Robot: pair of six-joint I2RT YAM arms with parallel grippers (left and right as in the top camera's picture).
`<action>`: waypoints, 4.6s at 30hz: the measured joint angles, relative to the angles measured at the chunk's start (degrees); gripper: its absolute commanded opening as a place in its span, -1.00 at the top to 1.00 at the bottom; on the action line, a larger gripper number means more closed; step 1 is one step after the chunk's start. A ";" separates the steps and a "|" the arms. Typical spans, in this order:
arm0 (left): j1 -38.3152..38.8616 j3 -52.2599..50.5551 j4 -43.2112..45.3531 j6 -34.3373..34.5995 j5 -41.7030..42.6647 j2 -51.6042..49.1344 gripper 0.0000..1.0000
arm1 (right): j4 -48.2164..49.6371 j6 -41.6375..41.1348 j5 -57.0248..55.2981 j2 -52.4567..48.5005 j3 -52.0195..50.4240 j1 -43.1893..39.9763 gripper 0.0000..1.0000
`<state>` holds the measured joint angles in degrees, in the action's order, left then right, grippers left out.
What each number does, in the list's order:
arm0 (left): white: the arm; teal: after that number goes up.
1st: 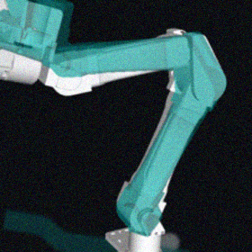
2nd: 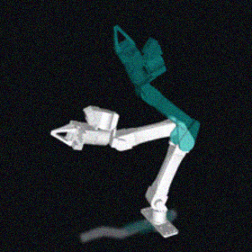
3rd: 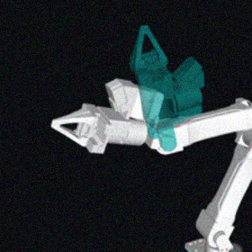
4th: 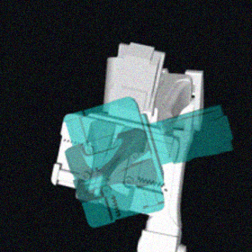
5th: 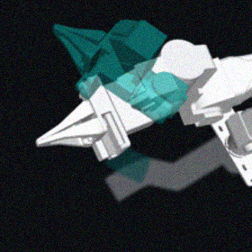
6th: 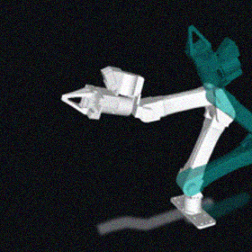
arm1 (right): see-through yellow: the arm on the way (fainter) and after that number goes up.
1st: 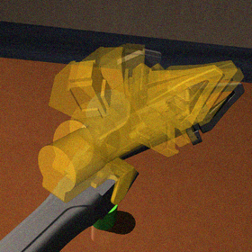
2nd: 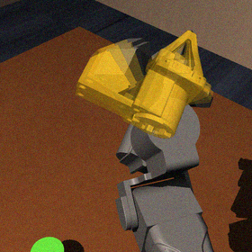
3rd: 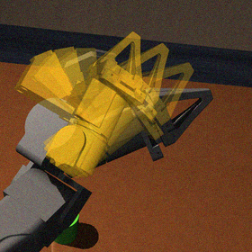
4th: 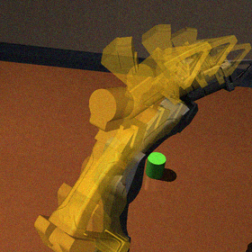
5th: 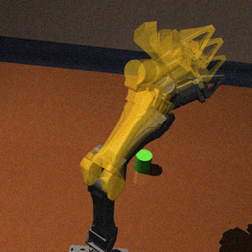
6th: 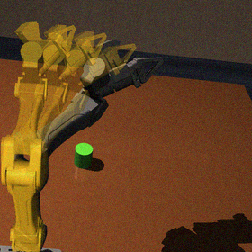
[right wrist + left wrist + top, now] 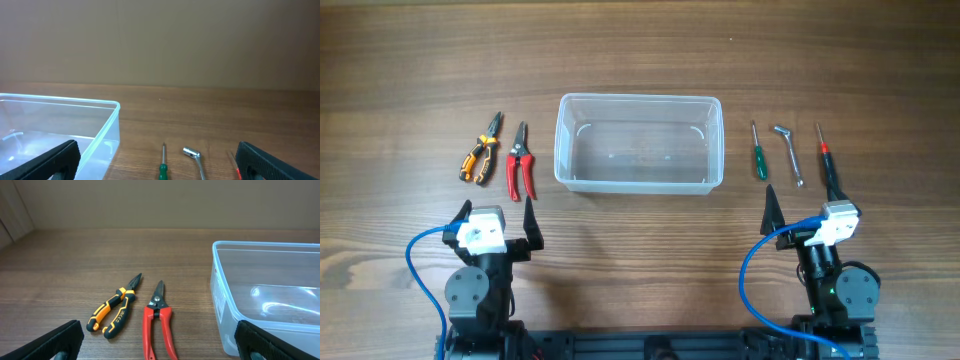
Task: Pack container
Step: 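Move the right gripper over the silver socket wrench, then close the right gripper on the socket wrench handle and lift, then carry the wrench into the clear container and release it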
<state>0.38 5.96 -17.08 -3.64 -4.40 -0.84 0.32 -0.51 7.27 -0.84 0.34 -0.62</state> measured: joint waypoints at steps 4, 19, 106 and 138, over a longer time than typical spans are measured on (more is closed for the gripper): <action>0.00 0.00 0.00 0.00 0.00 0.00 -1.00 | 0.00 0.00 0.00 0.00 0.00 0.00 -0.99; 0.00 0.00 0.00 -0.02 -0.02 0.00 -0.99 | 1.40 2.29 -0.22 0.00 0.00 0.00 -1.00; 0.00 -0.28 0.20 -0.17 -0.02 0.04 -1.00 | -41.42 19.47 -4.28 -113.20 72.57 -7.80 0.92; 0.00 -0.33 0.20 -0.17 -0.02 0.04 -1.00 | -68.67 51.60 11.45 -120.13 114.14 30.32 0.91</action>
<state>0.38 5.63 -16.88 -3.81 -4.43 -0.80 -68.36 51.09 18.72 -120.97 114.48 29.69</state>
